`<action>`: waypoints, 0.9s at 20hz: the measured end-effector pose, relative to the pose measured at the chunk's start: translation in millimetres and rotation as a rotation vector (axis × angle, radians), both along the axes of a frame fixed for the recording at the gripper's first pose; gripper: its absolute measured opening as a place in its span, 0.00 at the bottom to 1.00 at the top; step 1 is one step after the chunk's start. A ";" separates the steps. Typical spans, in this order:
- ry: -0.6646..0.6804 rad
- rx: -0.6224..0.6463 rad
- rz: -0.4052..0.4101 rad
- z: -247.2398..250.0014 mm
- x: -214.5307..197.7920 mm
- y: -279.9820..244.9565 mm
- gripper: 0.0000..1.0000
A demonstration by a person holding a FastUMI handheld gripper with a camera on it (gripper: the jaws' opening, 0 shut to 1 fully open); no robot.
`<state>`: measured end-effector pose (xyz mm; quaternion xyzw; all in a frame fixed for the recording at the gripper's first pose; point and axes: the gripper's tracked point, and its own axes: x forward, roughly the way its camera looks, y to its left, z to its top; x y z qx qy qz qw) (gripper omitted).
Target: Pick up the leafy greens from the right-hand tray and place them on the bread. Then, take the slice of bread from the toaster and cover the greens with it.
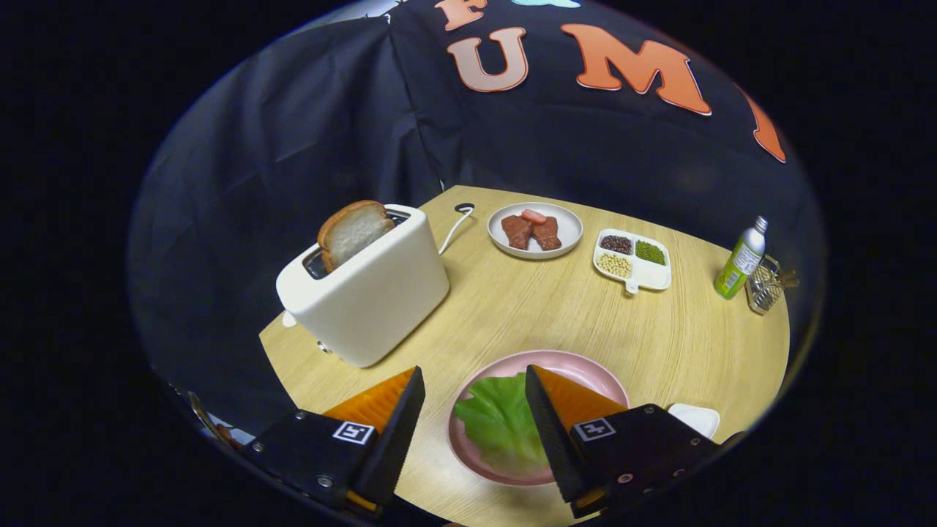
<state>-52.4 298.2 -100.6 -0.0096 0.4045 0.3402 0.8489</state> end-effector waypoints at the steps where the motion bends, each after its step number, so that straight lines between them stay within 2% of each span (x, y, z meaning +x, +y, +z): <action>1: -0.003 0.008 0.008 8.3 1.6 6.9 0.86; 9: 0.028 0.080 0.064 62.1 15.1 84.9 0.90; 13: 0.108 0.116 0.091 75.5 11.4 128.2 0.91; 18: 0.132 0.080 0.087 79.5 22.1 165.6 0.91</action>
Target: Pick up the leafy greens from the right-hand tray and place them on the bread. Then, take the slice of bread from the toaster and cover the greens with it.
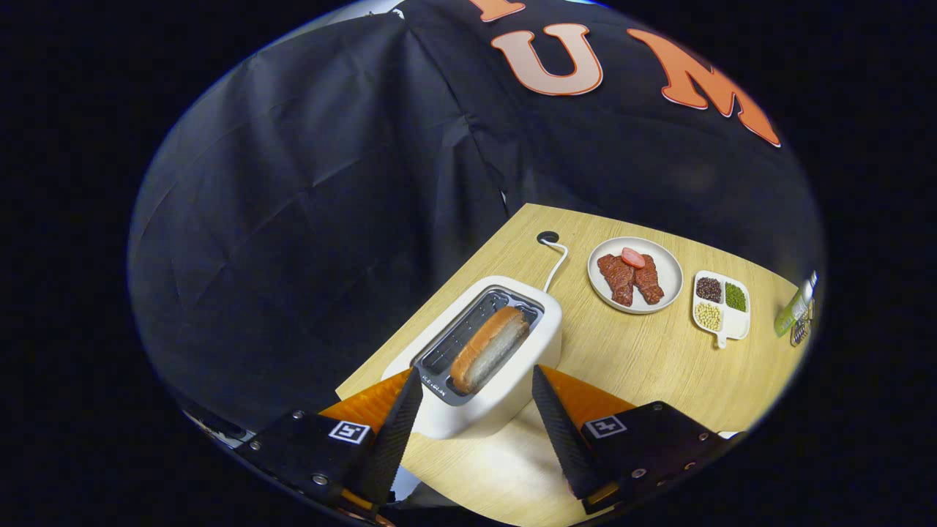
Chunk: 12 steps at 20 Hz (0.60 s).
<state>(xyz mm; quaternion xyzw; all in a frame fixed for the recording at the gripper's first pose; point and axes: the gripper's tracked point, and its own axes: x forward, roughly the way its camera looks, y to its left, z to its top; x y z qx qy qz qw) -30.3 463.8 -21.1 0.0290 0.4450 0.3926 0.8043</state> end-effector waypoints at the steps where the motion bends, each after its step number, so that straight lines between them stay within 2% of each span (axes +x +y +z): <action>1: 0.013 -0.009 -0.007 -1.2 2.2 4.5 0.91; 8: 0.103 -0.099 -0.100 -26.3 30.3 23.8 0.86; 12: 0.141 -0.153 -0.101 -45.1 35.1 25.5 0.73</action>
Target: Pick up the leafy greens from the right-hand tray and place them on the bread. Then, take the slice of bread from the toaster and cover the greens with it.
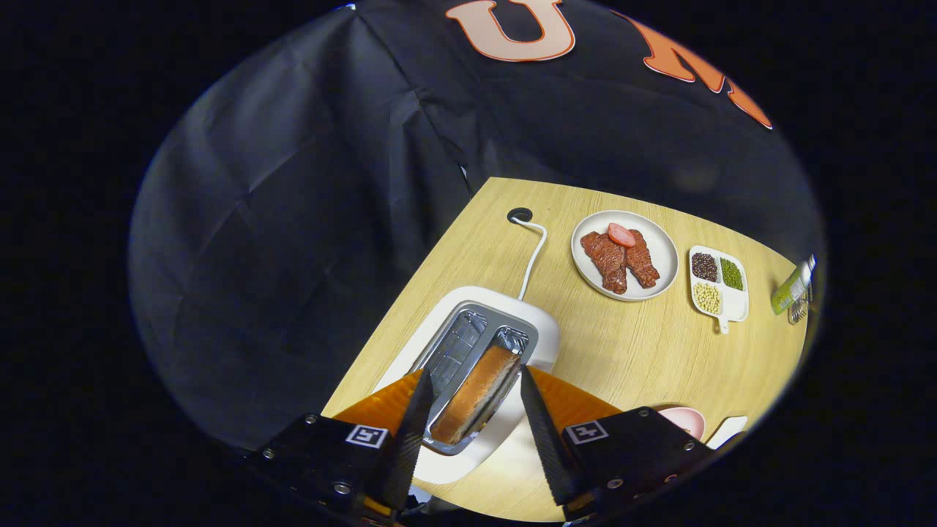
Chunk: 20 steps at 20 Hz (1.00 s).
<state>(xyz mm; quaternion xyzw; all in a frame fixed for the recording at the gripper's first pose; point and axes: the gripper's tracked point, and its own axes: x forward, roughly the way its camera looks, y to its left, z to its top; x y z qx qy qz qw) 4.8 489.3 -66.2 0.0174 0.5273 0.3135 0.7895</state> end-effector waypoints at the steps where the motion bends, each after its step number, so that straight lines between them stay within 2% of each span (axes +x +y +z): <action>1: 0.013 -0.007 0.007 -3.6 -1.5 2.0 0.67; 4: 0.006 -0.020 0.012 -6.7 1.4 5.3 0.55; 8: 0.008 -0.025 0.007 -8.3 4.1 -0.3 0.33; 9: 0.003 -0.017 0.014 -7.0 4.2 -0.4 0.21; 10: -0.004 -0.010 0.025 -4.7 3.9 -0.2 0.17; 13: -0.015 0.017 0.043 3.3 1.7 -1.8 0.14; 20: -0.066 0.113 0.039 35.9 2.0 -24.1 0.14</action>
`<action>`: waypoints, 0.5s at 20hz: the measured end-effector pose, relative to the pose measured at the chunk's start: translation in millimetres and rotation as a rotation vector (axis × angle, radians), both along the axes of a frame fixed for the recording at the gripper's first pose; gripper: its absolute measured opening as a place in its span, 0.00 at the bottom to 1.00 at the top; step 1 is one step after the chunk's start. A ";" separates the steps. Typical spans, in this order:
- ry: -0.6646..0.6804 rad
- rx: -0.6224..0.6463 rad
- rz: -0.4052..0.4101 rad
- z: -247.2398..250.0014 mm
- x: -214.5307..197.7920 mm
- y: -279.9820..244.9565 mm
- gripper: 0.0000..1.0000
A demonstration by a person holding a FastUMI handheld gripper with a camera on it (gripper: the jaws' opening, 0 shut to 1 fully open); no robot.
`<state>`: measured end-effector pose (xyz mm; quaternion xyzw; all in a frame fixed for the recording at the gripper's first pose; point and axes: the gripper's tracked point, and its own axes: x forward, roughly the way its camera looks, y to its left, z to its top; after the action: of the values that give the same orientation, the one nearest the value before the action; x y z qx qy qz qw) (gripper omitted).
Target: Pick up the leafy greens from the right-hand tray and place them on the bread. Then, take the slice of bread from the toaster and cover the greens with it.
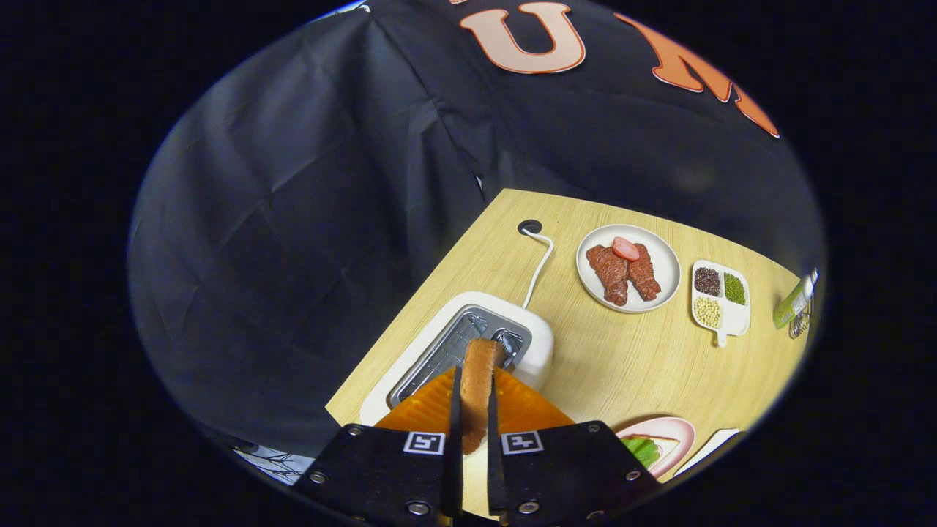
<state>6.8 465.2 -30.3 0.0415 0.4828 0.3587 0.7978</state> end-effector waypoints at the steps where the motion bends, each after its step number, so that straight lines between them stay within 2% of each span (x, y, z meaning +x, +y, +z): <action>1: -0.007 0.013 -0.009 3.7 1.2 -4.9 0.14; 10: 0.010 0.198 -0.065 29.3 0.4 -64.8 0.13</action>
<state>7.2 400.5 -1.0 0.1375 0.4475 0.3784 0.7986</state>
